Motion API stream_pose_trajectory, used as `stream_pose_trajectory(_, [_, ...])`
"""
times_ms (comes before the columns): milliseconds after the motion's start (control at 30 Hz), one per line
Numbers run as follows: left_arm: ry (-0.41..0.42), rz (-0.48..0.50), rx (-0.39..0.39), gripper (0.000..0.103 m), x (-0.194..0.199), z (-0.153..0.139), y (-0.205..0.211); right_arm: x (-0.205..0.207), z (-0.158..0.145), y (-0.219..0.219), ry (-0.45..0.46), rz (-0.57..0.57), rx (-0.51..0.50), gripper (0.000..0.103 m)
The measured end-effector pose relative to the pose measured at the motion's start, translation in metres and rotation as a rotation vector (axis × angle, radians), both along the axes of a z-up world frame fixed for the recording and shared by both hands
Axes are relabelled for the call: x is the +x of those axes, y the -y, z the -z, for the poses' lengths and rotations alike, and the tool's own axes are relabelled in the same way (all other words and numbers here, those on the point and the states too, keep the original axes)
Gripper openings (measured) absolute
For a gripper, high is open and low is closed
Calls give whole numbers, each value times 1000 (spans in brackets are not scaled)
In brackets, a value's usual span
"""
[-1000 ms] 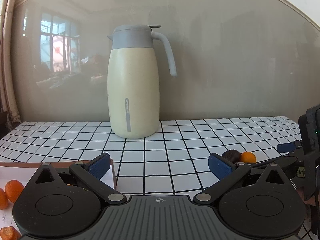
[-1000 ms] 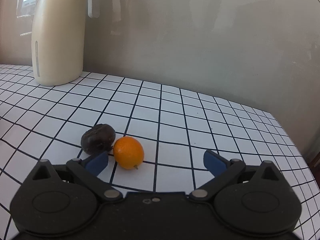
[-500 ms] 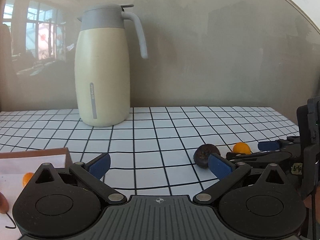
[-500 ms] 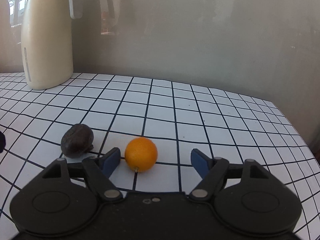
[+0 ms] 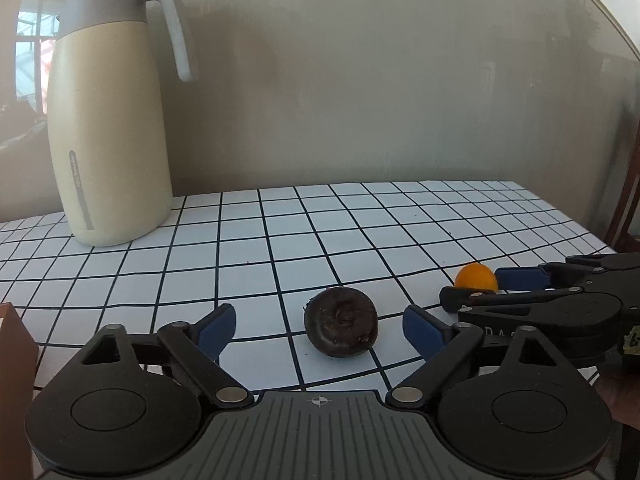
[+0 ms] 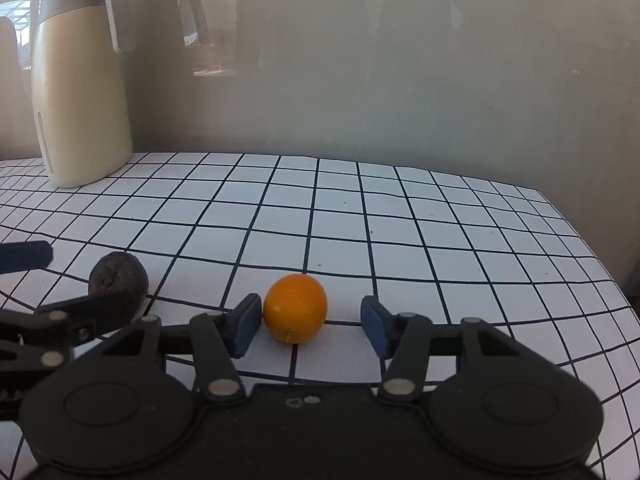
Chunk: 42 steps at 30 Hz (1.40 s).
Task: Organize fruits
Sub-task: 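Grasp the dark round fruit with the left tool while the right tool grasps the orange, then carry the dark fruit and orange over the tray with both tools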
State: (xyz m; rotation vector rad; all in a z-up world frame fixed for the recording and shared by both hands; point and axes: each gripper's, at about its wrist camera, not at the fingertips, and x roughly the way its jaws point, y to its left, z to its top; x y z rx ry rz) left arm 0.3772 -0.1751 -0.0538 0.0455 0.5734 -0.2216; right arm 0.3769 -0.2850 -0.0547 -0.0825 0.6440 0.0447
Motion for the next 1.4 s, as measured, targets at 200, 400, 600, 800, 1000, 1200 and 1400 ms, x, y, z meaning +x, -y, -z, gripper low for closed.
stream_pose_trajectory(200, [-31,-3,31,87,14,7,15,-1,-1,9,-3,7,25,33])
stream_pose_trajectory(400, [-57,12,68,59,19,9,25,-7,-2,17,-9,8,56,29])
stream_pose_trajectory(600, [-19,35,62,42,11,5,24,-12,-3,14,-7,-7,63,23])
stream_pose_trajectory(800, [-21,23,13,42,-2,3,12,-28,-14,4,13,-16,62,23])
stream_pose_trajectory(1000, [23,36,20,42,-30,-14,6,-49,-28,5,35,-8,73,23])
stream_pose_trajectory(1200, [57,25,11,42,-56,-29,-8,-74,-39,14,57,9,77,23])
stream_pose_trajectory(1400, [83,22,18,42,-89,-40,-24,-108,-49,8,91,4,83,23])
